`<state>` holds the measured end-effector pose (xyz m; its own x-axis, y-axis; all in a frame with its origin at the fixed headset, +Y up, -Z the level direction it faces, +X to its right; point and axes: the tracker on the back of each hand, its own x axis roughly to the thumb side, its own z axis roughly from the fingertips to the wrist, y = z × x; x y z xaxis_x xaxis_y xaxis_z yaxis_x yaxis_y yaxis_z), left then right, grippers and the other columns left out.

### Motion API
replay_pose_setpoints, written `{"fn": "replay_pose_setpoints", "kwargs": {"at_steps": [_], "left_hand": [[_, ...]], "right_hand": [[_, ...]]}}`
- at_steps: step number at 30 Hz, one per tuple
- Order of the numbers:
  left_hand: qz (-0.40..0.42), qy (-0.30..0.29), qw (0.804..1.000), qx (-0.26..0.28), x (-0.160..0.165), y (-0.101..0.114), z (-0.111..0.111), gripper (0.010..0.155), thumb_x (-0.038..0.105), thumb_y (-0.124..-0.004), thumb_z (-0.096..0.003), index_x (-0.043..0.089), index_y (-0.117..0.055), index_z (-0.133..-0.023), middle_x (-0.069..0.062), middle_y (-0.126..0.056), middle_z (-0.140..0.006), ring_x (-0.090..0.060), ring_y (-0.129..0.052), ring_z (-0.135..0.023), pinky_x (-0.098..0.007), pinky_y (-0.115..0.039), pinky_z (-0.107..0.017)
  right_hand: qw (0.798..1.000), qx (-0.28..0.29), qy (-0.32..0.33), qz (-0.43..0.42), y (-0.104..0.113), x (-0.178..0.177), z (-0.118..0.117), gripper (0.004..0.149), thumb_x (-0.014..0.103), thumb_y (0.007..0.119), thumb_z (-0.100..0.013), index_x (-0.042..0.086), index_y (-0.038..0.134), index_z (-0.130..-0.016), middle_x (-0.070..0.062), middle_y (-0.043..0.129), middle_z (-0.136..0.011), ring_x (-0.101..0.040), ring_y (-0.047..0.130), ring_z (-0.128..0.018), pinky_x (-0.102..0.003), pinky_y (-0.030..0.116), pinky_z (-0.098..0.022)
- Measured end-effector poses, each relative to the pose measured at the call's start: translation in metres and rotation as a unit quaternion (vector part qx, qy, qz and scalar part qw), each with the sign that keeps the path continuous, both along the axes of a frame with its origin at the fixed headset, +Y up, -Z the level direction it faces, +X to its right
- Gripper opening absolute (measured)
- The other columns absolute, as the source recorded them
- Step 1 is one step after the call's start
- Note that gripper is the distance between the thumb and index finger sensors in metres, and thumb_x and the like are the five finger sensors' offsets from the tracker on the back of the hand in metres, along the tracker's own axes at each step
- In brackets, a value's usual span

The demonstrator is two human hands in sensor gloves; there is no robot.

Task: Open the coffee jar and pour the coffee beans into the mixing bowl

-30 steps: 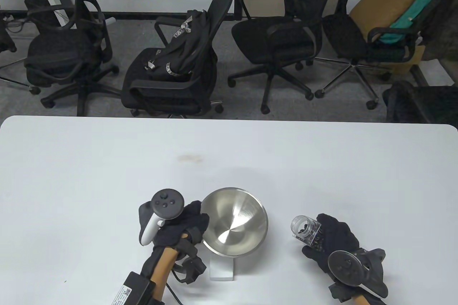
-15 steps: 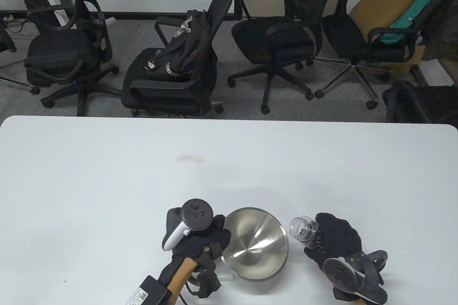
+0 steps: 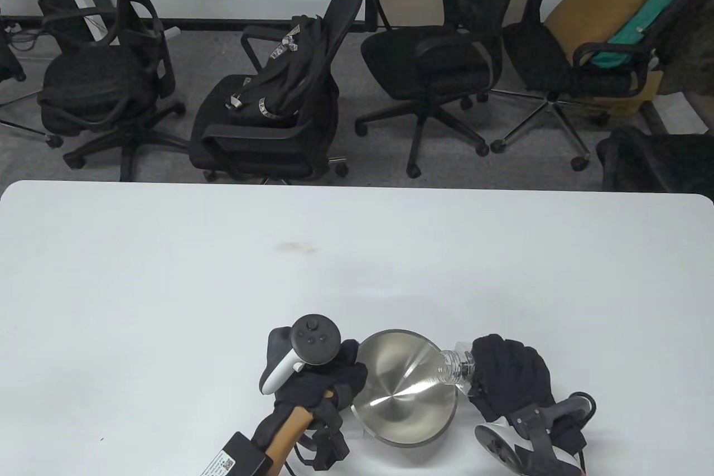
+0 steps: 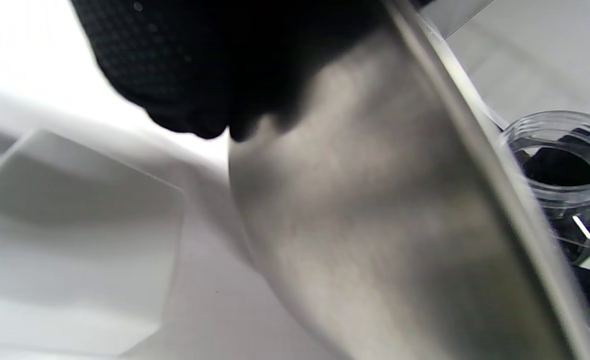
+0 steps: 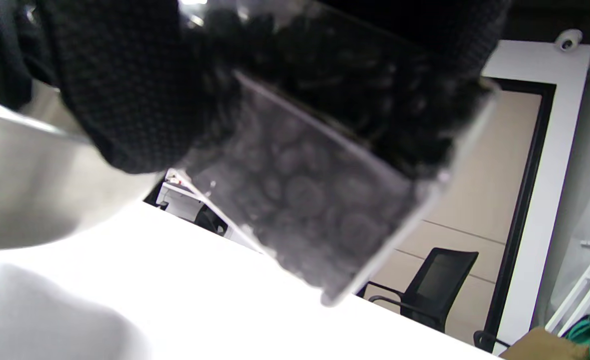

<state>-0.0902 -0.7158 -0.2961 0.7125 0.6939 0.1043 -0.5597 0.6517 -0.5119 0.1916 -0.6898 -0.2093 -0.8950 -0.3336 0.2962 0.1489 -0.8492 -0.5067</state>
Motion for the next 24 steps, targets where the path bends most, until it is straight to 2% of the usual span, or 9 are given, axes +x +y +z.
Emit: {"fn": "replay_pose_setpoints", "kwargs": {"at_steps": [24], "left_hand": [[-0.009, -0.004, 1.0, 0.013, 0.006, 0.0, 0.003, 0.044, 0.015, -0.074, -0.066, -0.011, -0.07, -0.102, -0.016, -0.087, -0.085, -0.028, -0.101, -0.057, -0.021, -0.095, -0.037]], "right_hand": [[0.989, 0.07, 0.014, 0.127, -0.007, -0.023, 0.009, 0.087, 0.044, 0.095, -0.042, 0.011, 0.051, -0.11, -0.021, 0.064, -0.105, -0.041, 0.067, -0.089, -0.061, 0.063, -0.069]]}}
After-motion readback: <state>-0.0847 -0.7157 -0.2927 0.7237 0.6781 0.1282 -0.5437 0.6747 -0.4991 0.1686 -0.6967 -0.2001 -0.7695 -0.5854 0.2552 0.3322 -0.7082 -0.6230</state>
